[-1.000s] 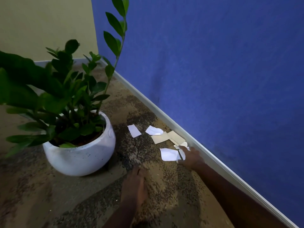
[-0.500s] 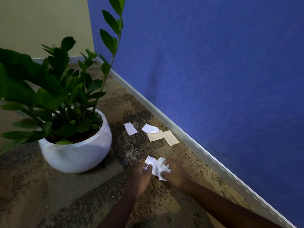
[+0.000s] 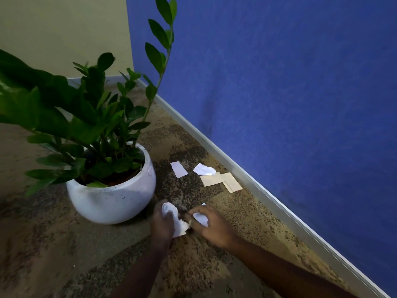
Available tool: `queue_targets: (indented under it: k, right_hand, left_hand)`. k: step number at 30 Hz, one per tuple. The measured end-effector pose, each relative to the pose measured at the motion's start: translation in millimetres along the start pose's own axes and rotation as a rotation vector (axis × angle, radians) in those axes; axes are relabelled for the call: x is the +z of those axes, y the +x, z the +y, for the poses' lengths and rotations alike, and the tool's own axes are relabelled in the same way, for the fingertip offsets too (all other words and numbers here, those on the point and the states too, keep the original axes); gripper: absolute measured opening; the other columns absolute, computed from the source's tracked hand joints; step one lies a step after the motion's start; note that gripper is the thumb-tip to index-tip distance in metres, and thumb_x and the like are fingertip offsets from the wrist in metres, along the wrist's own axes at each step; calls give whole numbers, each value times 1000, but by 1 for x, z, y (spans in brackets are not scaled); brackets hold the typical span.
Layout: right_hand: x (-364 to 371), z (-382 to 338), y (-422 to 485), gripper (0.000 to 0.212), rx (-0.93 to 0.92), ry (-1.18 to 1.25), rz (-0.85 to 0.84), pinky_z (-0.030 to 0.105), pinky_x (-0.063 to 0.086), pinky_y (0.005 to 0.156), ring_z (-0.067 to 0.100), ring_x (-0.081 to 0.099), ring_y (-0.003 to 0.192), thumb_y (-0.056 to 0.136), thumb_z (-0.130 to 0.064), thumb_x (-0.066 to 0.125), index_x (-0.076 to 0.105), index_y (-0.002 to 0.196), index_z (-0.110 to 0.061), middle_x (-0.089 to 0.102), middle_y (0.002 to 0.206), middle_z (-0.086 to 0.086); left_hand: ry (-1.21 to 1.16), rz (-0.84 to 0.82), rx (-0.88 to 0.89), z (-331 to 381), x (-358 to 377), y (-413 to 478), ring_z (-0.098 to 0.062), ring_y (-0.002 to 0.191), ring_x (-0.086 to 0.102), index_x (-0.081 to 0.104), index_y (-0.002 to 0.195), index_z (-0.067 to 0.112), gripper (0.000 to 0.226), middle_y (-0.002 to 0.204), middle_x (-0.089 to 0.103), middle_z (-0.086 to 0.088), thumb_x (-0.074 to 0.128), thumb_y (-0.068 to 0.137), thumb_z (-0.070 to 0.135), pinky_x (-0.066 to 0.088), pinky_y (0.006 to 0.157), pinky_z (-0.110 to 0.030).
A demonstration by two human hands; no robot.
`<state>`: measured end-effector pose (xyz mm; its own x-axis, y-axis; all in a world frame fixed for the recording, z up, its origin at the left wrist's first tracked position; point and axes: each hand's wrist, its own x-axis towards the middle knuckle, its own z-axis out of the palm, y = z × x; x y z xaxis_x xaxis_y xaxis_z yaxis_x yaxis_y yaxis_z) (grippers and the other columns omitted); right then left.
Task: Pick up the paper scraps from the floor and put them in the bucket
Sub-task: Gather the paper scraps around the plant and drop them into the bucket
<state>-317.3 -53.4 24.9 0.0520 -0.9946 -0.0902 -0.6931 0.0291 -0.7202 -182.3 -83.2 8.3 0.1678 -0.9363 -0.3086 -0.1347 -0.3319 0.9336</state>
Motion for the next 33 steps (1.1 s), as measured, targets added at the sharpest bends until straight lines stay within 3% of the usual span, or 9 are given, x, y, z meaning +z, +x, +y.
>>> queue_targets:
  k: [4,10,14,18,23,26,28,30,33]
  right_hand:
    - [-4,20,14,58,249,-466,23,34,29,113,25,28,138,92,-41,50,33,141,-14,30,150,6]
    - [5,19,19,35,191,-457,40,26,29,108,22,37,130,95,-21,46,53,127,-8,43,140,9]
    - [14,16,15,59,223,-461,53,34,26,112,28,26,136,91,-34,55,31,141,-14,27,148,11]
    - [3,13,23,84,398,-486,38,43,30,110,32,21,140,83,-48,62,20,146,-12,17,152,10]
    - [0,14,30,56,413,-489,-40,46,30,110,34,22,137,93,-41,50,42,135,-6,24,149,11]
    - [7,19,24,37,284,-513,-59,42,29,112,33,24,136,95,-29,47,57,124,-8,29,148,10]
    - [8,21,19,33,119,-406,-58,33,33,108,30,36,132,94,-16,46,58,123,-6,42,142,12]
    - [3,19,15,31,8,-69,-117,18,41,95,21,53,116,93,-1,45,56,122,3,56,129,20]
    - [-6,22,14,31,-46,258,-271,6,41,82,-2,53,90,91,13,45,42,119,24,50,122,42]
  left_hand:
    - [-44,31,-42,-6,-2,8,-36,132,42,34,142,-3,56,145,41,-22,54,90,0,33,111,-42]
    - [-98,-114,-130,-11,7,4,-32,97,60,59,113,-18,32,109,64,-28,59,89,4,41,82,-30]
    - [-98,-183,-115,-8,17,-2,-25,88,57,63,106,-16,26,94,62,-20,61,88,3,43,77,-32]
    - [-20,-212,-72,-7,23,-6,-17,68,57,64,105,-14,26,91,63,-17,62,88,5,46,53,-14]
    - [42,-195,-26,-9,25,-9,-13,65,54,64,105,-15,25,89,61,-16,61,88,3,37,40,-3]
    - [25,-213,-17,-9,26,-10,-20,80,56,63,106,-14,25,90,61,-15,61,88,3,42,49,-9]
    - [20,-219,-12,-7,27,-11,-20,85,56,64,106,-11,24,91,62,-15,62,88,5,43,54,-14]
    - [11,-230,5,-6,26,-11,-20,83,57,64,104,-8,22,90,62,-15,62,88,6,43,56,-15]
    - [-17,-289,19,-5,24,-9,-17,68,57,63,95,-6,10,79,62,-13,61,88,1,45,53,-14]
